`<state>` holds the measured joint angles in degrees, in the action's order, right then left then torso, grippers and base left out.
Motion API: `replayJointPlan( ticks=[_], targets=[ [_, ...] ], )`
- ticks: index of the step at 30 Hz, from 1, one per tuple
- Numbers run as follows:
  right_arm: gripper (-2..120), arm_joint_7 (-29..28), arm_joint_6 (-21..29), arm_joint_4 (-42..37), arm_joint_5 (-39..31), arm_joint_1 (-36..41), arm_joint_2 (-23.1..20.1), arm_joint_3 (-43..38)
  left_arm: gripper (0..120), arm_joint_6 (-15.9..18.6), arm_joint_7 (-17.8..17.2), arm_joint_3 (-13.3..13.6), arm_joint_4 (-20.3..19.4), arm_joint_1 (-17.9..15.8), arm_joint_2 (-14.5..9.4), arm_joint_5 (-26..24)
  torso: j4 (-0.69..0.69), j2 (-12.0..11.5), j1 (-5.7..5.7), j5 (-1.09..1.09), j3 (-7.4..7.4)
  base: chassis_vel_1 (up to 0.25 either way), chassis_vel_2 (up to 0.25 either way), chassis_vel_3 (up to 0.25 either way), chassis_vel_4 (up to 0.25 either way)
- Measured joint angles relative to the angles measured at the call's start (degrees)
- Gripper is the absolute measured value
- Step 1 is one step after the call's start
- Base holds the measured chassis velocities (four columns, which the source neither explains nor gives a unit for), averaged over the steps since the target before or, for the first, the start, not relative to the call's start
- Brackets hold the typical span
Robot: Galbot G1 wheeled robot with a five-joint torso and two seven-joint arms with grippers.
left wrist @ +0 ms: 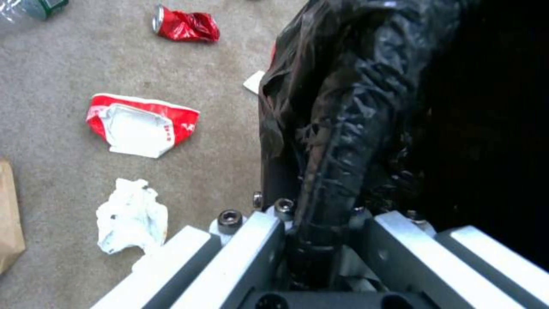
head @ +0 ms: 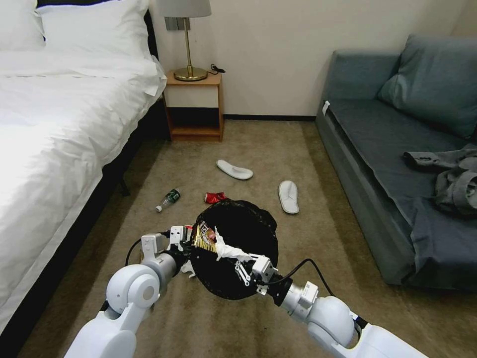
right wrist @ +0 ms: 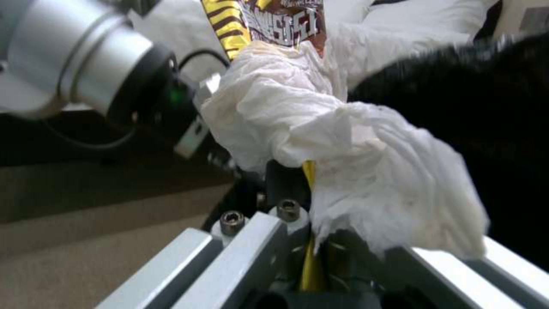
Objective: Pick up the trash bin, then pick up the garbage on the floor and place it into the trash bin.
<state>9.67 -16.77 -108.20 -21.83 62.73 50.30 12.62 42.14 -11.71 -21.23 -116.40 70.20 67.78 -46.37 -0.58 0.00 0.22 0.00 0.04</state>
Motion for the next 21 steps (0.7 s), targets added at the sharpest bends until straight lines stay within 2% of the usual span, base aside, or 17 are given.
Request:
replayJointPlan(
  ticks=[16, 18, 21],
  targets=[
    [0, -0.5, -0.5, 1.6, 0.6, 0.0, 0.3, -0.1, 0, 0.0, 0.0, -1.0, -2.1, 1.2, -0.7, -1.1, 0.00, 0.0, 0.00, -0.01, 0.00, 0.000, 0.000, 0.000, 0.000],
    [2, -0.8, -0.4, 1.6, 0.7, 0.0, 0.3, -0.1, 0, 0.0, 0.0, -1.0, -2.3, 1.2, -0.8, -1.1, 0.00, 0.0, 0.00, 0.00, 0.00, 0.000, 0.000, 0.000, 0.000],
    [16, -1.4, 0.0, 1.6, 1.0, -0.1, 0.4, -0.1, 0, 0.0, 0.9, -0.9, -2.9, 1.7, -0.8, -0.9, 0.00, 0.0, 0.00, 0.00, 0.00, 0.000, 0.000, 0.000, 0.000]
  ],
)
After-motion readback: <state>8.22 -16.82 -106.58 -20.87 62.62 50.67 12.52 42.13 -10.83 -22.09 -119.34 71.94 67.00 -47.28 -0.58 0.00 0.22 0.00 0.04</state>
